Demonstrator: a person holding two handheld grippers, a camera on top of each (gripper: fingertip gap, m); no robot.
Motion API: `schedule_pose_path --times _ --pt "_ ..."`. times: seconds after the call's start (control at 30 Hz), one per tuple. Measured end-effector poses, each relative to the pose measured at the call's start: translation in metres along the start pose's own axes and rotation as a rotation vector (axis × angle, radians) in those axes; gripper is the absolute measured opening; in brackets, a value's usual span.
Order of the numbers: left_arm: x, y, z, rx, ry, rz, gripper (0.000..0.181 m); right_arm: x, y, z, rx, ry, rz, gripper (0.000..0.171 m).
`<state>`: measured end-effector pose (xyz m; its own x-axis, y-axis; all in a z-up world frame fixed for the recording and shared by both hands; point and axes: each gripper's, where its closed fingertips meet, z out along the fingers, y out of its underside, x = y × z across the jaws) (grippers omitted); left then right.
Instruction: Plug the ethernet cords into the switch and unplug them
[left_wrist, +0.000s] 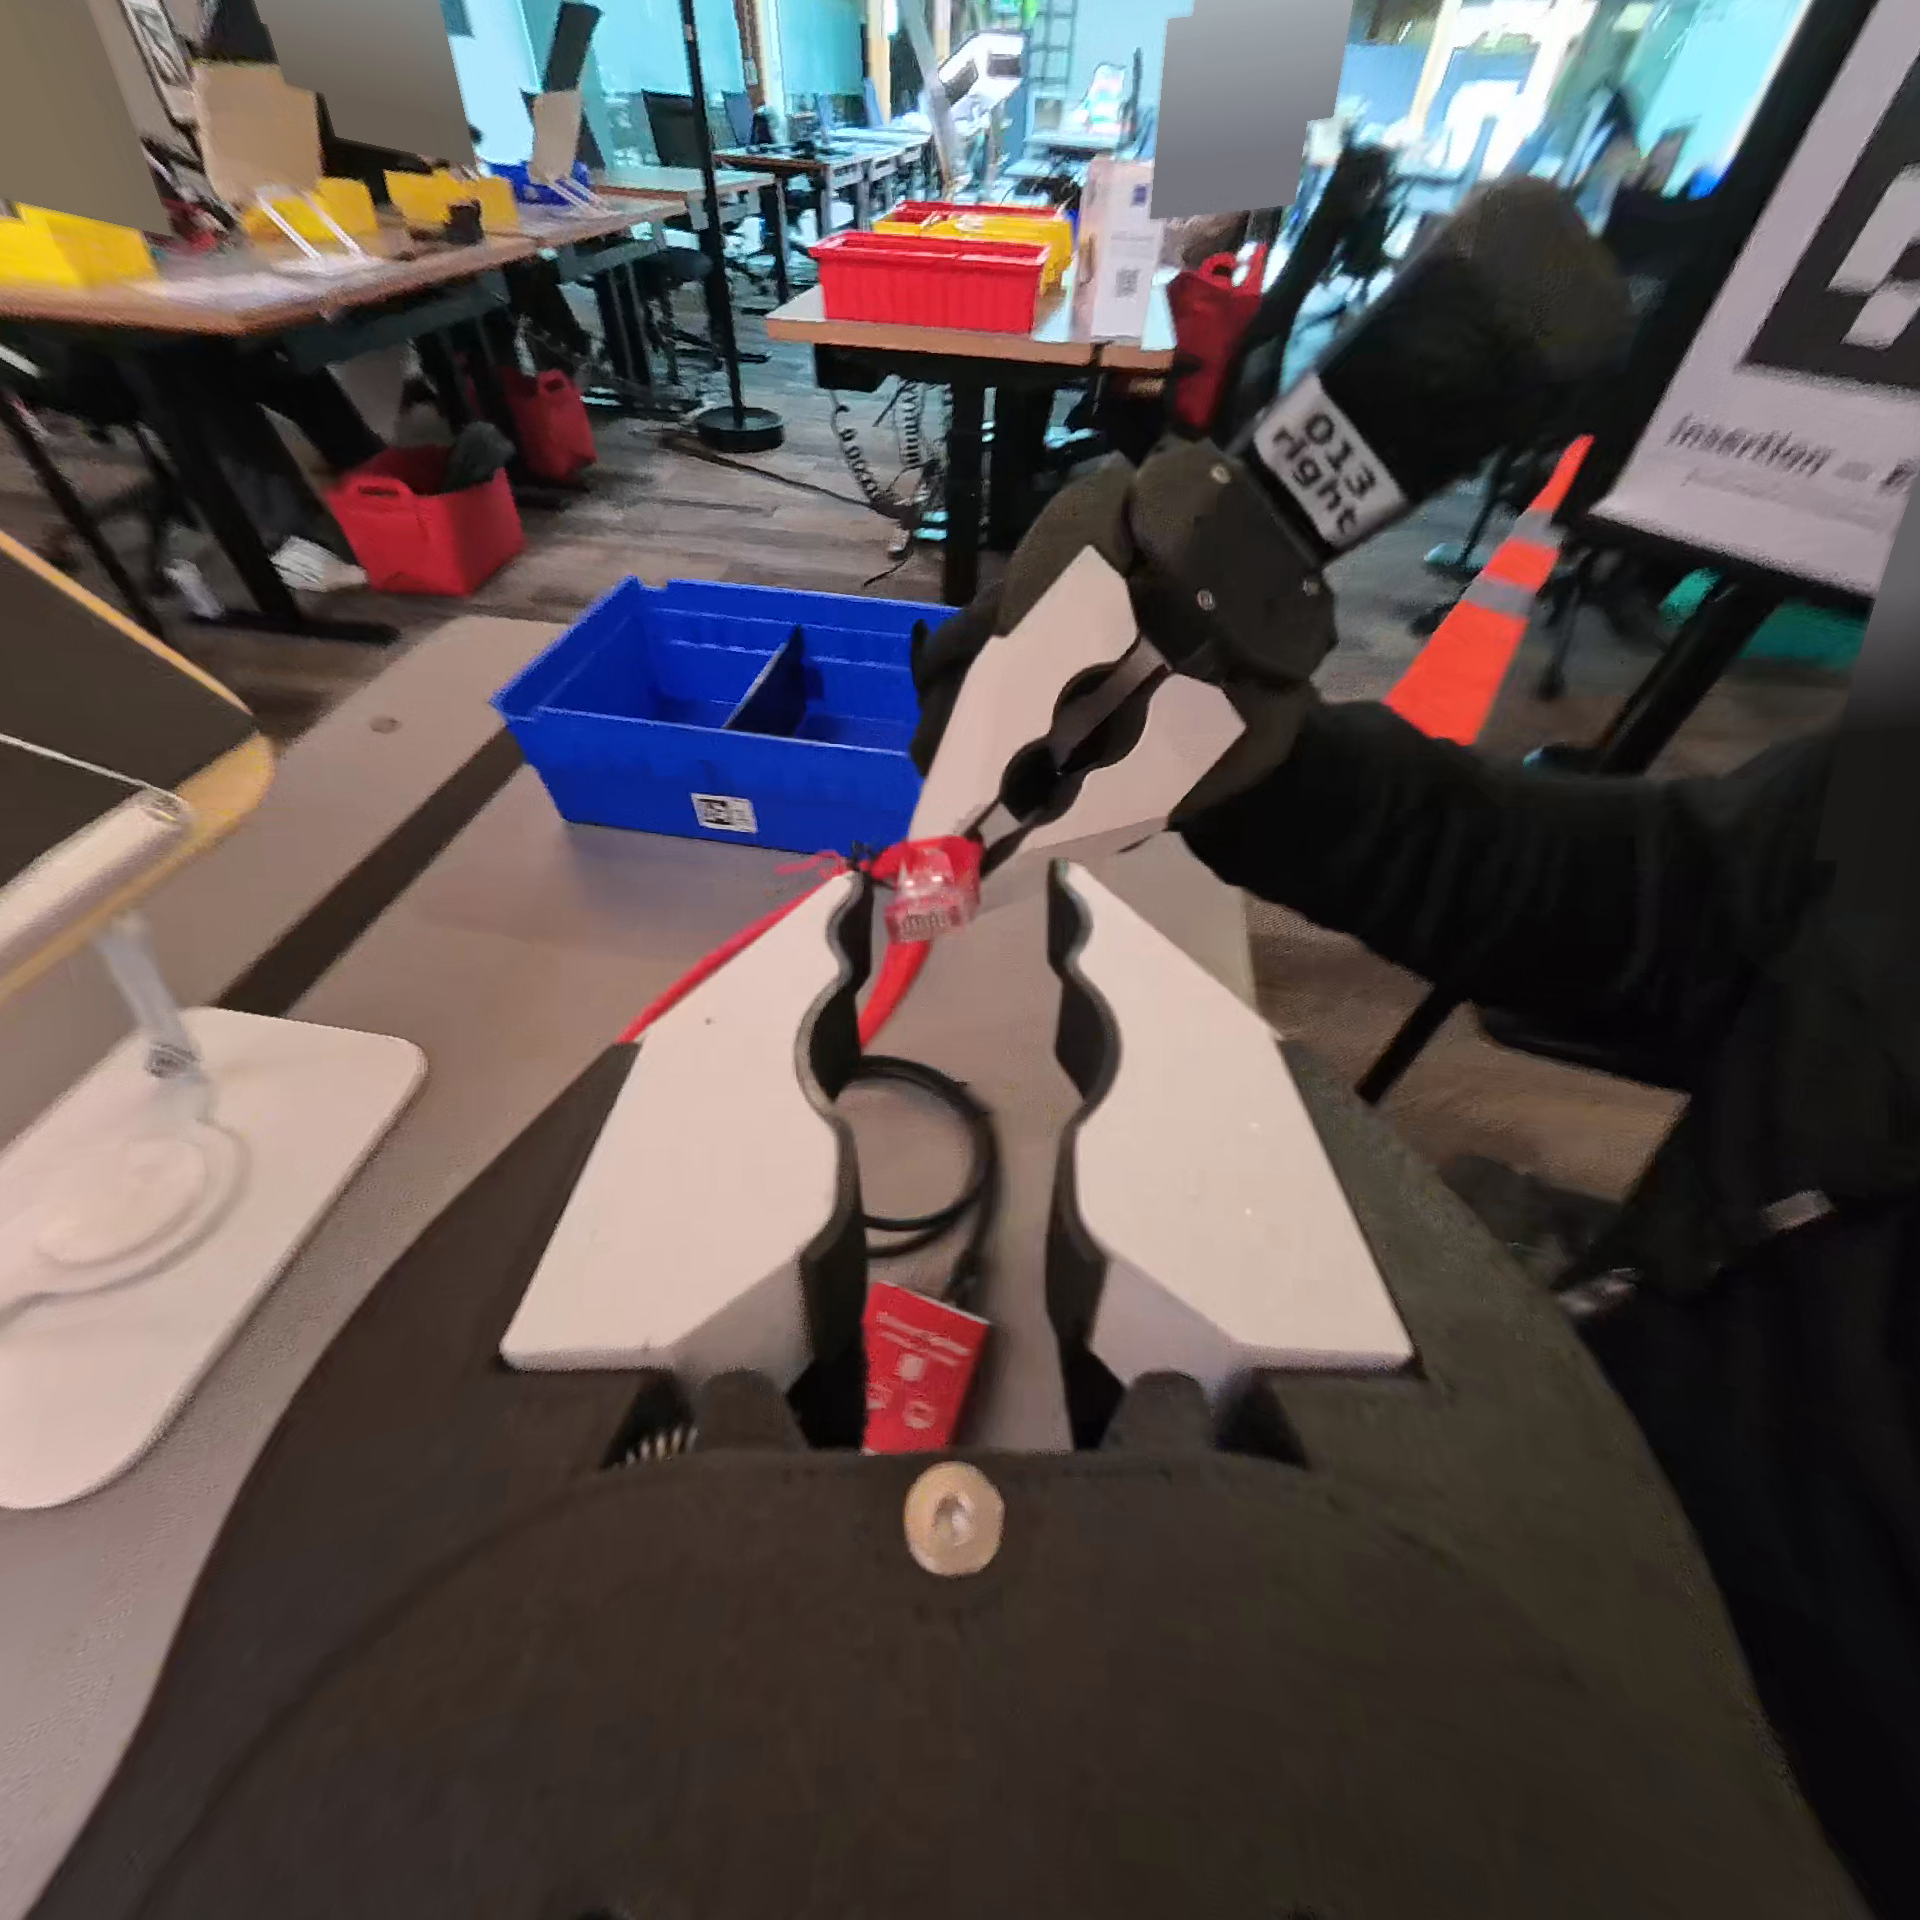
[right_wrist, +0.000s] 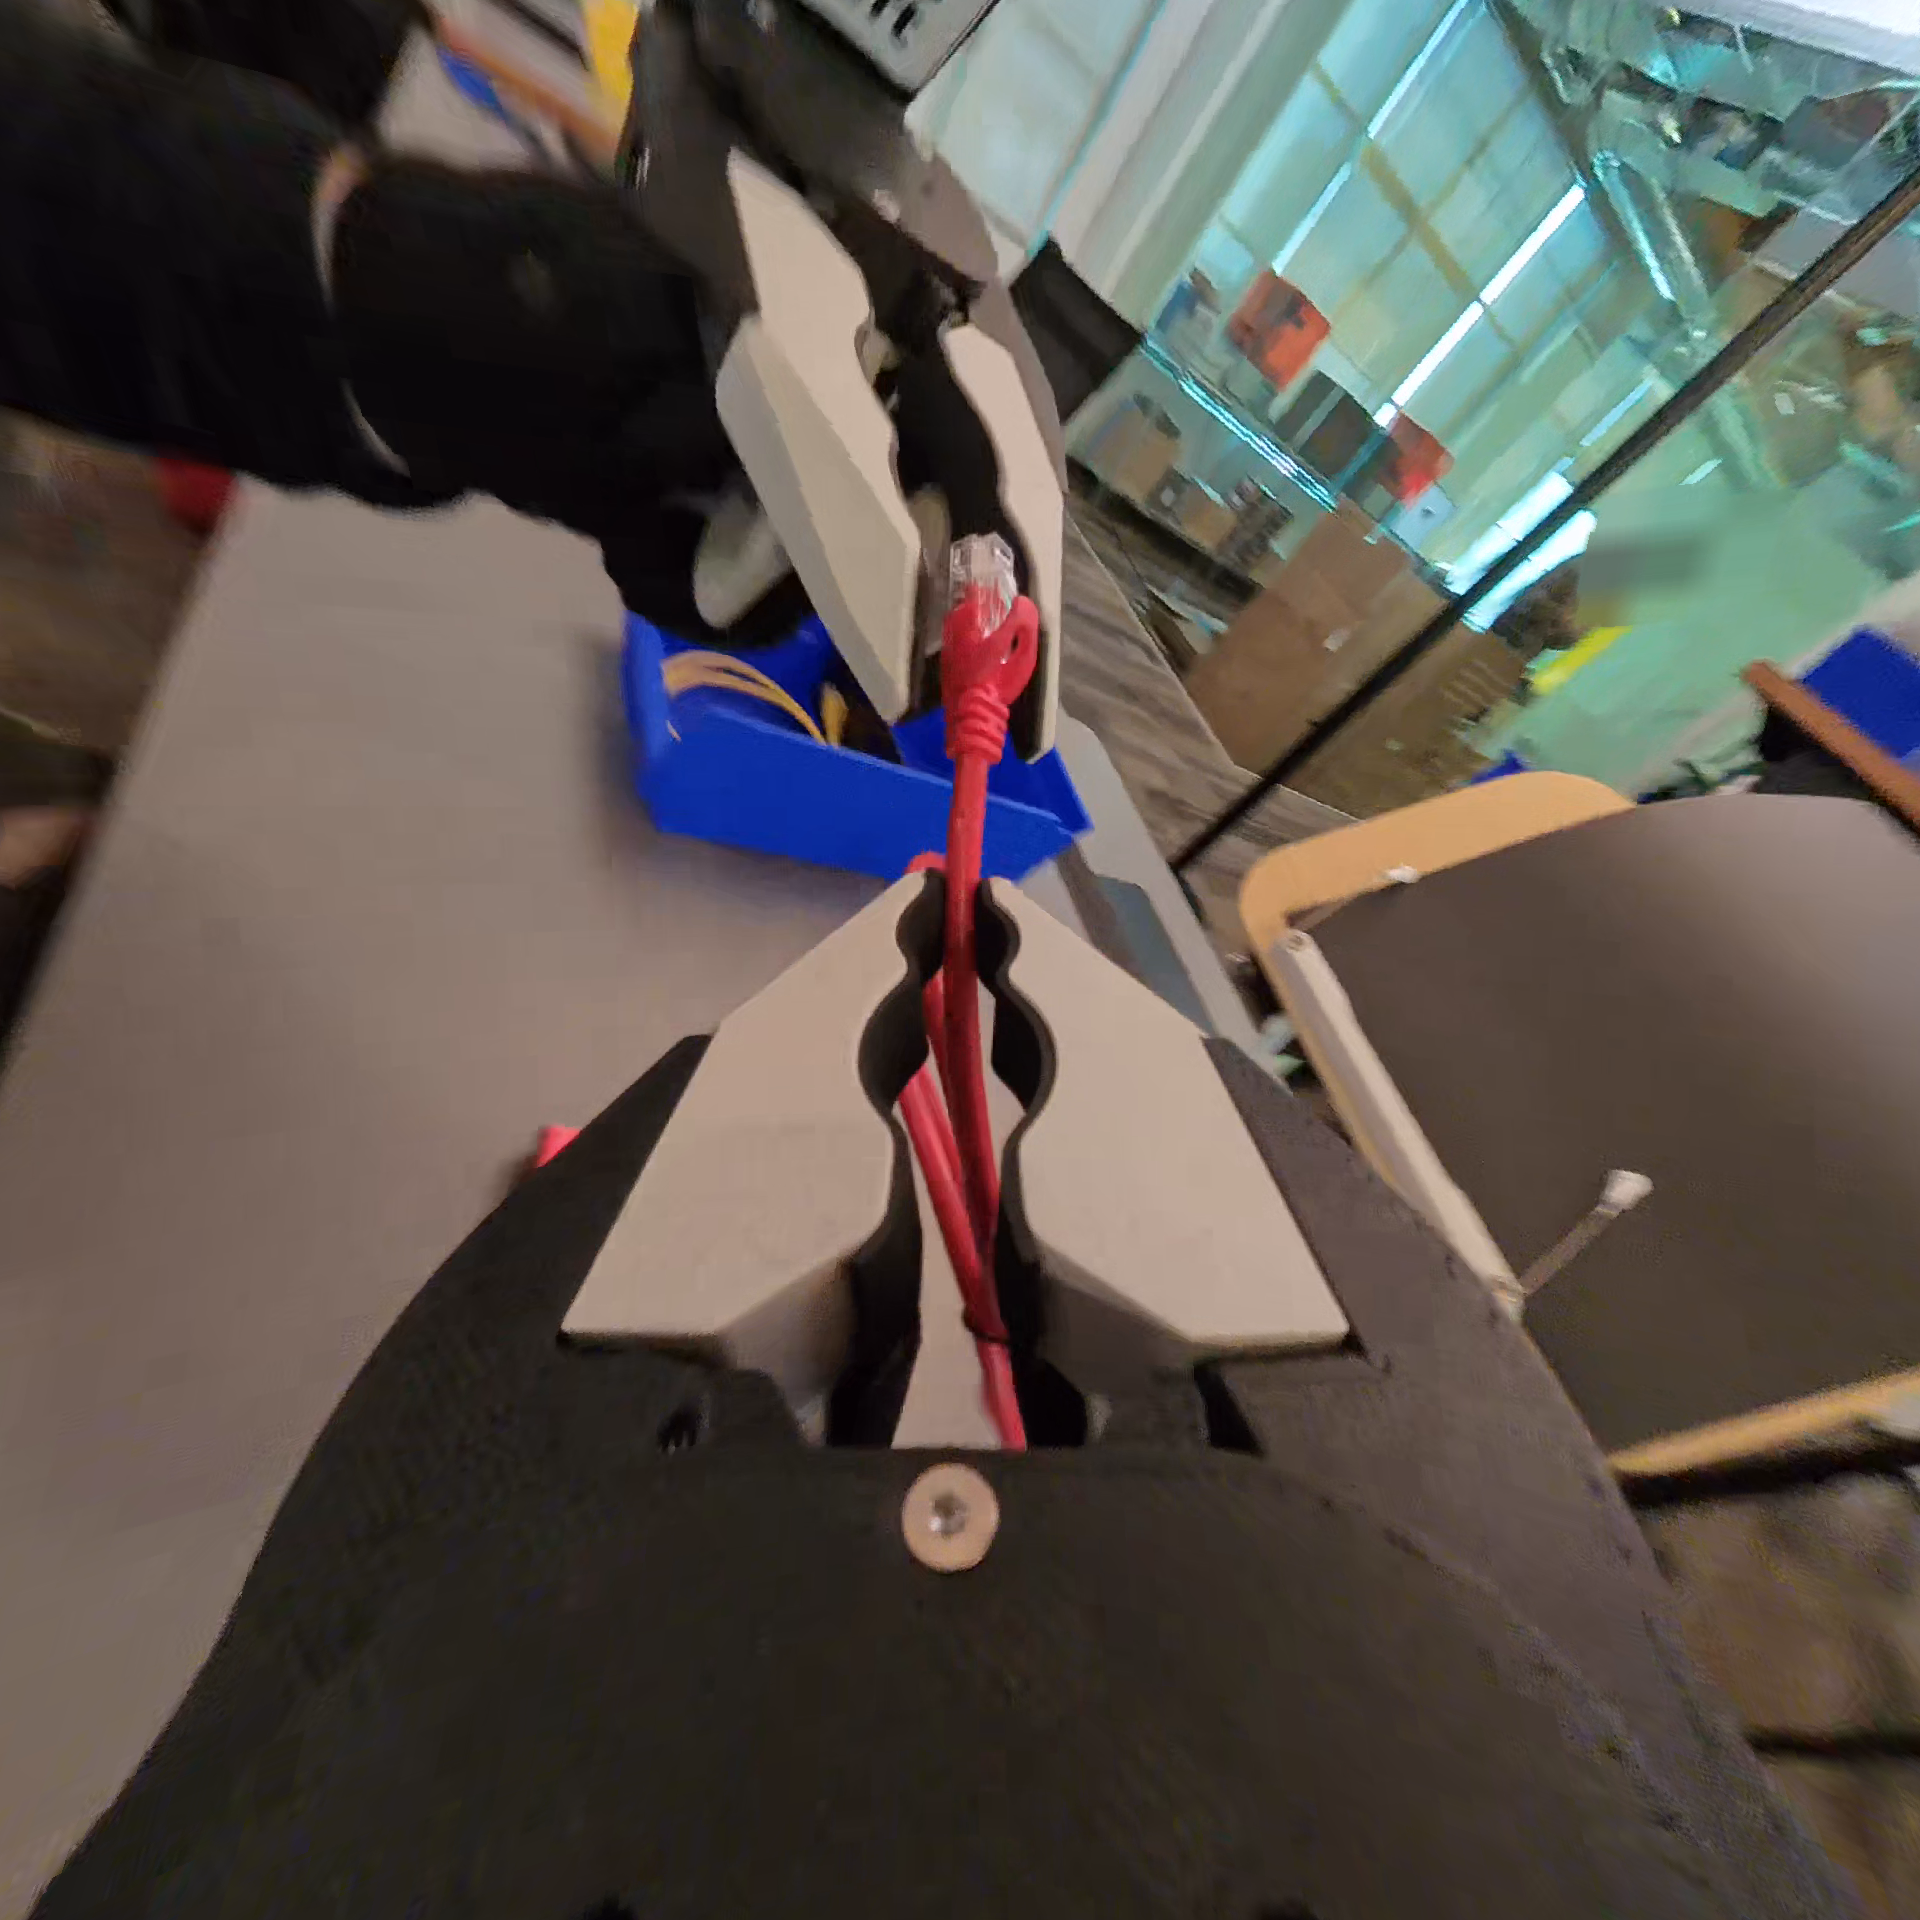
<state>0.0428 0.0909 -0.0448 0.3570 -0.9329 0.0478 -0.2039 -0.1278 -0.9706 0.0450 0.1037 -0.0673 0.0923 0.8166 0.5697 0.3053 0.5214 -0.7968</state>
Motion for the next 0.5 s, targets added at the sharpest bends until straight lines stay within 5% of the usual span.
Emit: schedule_pose_path --times 0.23,0.5 --pt "-0.007 0.004 -0.013 0.068 0.158 -0.366 0.051 0.008 0.004 -0.002 -0.279 0.163 -0.411 0.003" --pt "-0.005 0.007 -0.018 0.108 0.243 -0.487 0.012 0.01 -0.005 0.007 -0.331 0.262 -0.572 0.003"
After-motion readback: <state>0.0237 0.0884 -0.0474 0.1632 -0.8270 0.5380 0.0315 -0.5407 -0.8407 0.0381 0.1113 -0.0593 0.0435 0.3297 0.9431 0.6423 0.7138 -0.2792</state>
